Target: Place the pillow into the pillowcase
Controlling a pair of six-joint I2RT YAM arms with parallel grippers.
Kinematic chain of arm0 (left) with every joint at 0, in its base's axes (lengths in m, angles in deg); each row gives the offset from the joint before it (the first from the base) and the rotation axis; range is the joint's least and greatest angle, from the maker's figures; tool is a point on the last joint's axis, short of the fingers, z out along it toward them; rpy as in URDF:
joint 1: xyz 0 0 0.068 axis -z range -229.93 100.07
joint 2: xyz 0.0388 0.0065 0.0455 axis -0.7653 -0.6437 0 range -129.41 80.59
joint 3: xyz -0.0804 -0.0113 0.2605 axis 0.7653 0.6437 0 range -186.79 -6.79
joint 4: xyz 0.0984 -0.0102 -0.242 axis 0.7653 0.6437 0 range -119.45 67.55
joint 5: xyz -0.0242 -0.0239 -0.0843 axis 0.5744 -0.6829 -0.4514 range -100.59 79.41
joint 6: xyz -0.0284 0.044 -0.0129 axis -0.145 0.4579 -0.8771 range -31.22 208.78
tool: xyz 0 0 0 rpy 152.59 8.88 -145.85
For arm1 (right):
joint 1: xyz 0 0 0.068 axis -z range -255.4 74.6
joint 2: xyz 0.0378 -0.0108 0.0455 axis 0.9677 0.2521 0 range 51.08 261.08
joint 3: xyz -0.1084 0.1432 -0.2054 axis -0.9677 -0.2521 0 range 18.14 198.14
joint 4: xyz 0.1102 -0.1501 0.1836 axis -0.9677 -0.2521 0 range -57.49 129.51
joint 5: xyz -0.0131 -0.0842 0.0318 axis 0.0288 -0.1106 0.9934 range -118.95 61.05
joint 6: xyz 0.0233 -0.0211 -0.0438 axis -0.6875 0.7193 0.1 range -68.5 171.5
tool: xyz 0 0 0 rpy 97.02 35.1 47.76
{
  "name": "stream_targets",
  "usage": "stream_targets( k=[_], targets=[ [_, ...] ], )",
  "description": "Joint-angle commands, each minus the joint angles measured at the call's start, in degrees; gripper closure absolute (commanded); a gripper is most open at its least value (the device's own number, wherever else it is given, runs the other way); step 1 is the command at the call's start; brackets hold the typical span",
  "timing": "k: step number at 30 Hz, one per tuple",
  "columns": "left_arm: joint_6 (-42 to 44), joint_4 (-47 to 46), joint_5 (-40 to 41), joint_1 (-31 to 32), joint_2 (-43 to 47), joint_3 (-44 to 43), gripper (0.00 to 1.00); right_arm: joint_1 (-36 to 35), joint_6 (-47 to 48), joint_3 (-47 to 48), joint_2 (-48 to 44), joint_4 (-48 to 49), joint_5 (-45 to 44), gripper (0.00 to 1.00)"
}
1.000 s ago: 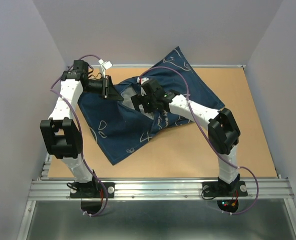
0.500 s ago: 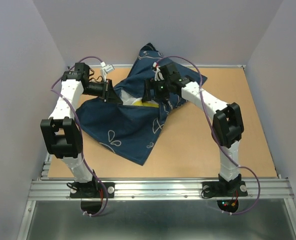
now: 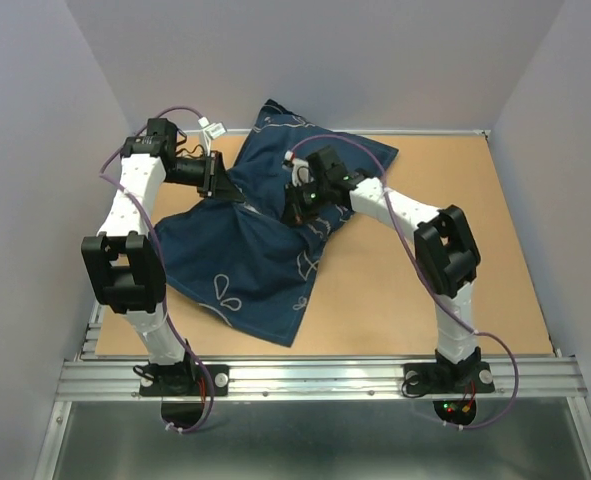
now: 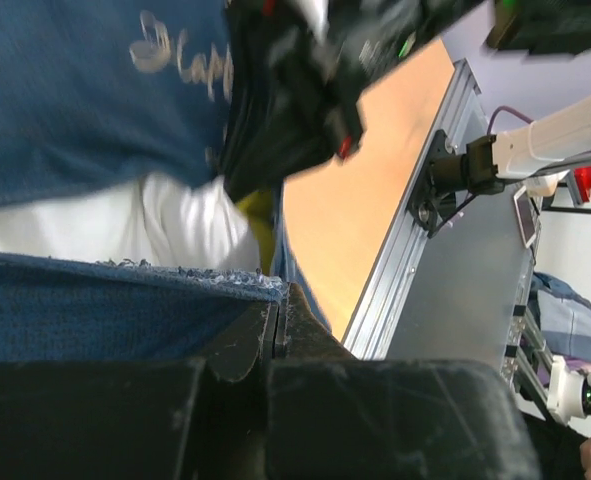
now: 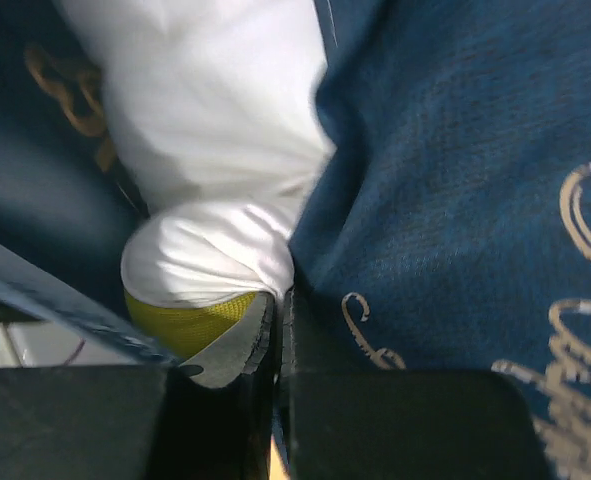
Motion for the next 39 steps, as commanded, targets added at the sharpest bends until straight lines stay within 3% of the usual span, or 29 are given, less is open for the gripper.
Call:
stream_targets(
  k=[1, 6, 8, 11, 13, 14, 17, 20, 22, 25, 30, 34, 37, 38, 39],
  targets=[
    [-3.37, -0.75, -3.40, 0.27, 0.64, -3.42, 1.00, -4.17, 2.16, -5.70, 2.24, 1.72, 6.32, 0.99],
    [-13.10, -10.05, -2.52, -0.78, 0.46, -2.28, 1.00, -7.68, 8.64, -7.82, 1.63, -2.58, 9.67, 0.98],
    [-14.35, -11.82, -2.43, -0.87, -0.24, -3.33, 1.00, -7.25, 8.93, -6.68, -0.12, -3.91, 9.85, 0.71],
    [-14.89, -11.83, -2.61, -0.87, -0.94, -4.39, 1.00, -5.85, 7.97, -4.49, -4.94, -3.65, 5.74, 0.22],
    [-13.57, -11.39, -2.61, -0.87, -1.03, -4.13, 1.00, -5.23, 6.56, -2.64, -6.98, -3.47, 0.21, 0.21],
    [-13.31, -10.86, -2.52, -0.87, -0.94, -3.69, 1.00, -4.62, 4.55, -1.07, -8.21, -2.95, -7.48, 0.22],
    [-10.59, -9.11, -2.35, -0.87, -1.03, -2.90, 1.00, -3.65, 1.55, 0.79, -9.10, -2.33, -22.46, 0.34],
    [-8.74, -8.84, -1.91, -0.78, -0.16, 0.34, 1.00, -3.12, -1.69, 1.85, -9.10, -1.01, -33.47, 0.36],
    [-7.95, -8.93, -0.77, -0.87, 0.28, 1.84, 1.00, -2.59, -3.54, 2.02, -8.66, 0.39, -32.01, 0.35],
    [-7.15, -9.54, 1.34, -0.78, 0.46, 3.78, 1.00, -0.66, -5.57, 1.85, -8.40, 2.67, -21.32, 0.30],
    [-15.92, -23.58, 8.01, -0.61, -1.64, 3.35, 1.00, 3.46, 1.18, 1.50, -8.22, 2.42, -16.17, 0.30],
    [-20.16, -30.54, 27.77, -0.61, -7.17, -0.95, 1.00, 8.56, 8.48, -1.48, -7.08, 1.02, -22.48, 0.32],
    [-19.20, -31.60, 37.44, -0.17, -11.57, -4.73, 0.85, 11.20, 13.75, -3.06, -2.70, -0.74, -28.28, 0.35],
    [-18.58, -31.43, 37.64, -0.25, -12.27, -6.22, 0.72, 11.90, 14.98, -4.12, -1.64, -1.09, -30.21, 0.39],
    [-18.32, -30.99, 37.73, -0.17, -13.15, -7.19, 0.65, 12.17, 14.82, -6.91, -0.67, -1.10, -31.54, 0.41]
  ],
)
